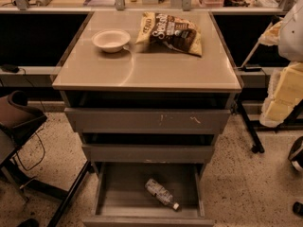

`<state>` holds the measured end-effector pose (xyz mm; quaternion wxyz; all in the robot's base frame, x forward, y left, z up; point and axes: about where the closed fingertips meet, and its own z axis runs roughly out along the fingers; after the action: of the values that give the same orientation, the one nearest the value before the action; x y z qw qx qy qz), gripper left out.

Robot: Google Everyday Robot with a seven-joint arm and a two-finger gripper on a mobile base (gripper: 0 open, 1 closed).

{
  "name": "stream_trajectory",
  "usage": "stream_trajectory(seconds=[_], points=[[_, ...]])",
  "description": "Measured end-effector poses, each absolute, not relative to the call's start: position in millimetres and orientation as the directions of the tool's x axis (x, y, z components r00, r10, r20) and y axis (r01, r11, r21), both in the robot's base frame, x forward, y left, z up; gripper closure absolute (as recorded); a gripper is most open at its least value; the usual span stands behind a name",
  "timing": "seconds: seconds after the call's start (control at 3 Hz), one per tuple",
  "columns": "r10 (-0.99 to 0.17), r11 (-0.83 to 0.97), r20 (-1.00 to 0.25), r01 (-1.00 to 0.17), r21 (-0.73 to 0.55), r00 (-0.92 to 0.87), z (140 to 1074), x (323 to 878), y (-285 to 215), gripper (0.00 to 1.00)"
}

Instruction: Pick blue plastic bottle from bottom drawer and place on counter

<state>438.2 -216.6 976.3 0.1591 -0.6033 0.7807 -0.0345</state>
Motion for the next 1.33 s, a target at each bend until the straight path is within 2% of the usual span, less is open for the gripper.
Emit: stream_trajectory(seconds=[0.67, 1.33], points=[[-0.948, 0.276, -0.228, -0.932, -0.234, -0.223, 963.2, 438.9, -215.4, 0.0], [-0.882, 0.321, -0.385, -0.945, -0.069, -0.272, 833.9, 430.0, -197.7, 0.0]])
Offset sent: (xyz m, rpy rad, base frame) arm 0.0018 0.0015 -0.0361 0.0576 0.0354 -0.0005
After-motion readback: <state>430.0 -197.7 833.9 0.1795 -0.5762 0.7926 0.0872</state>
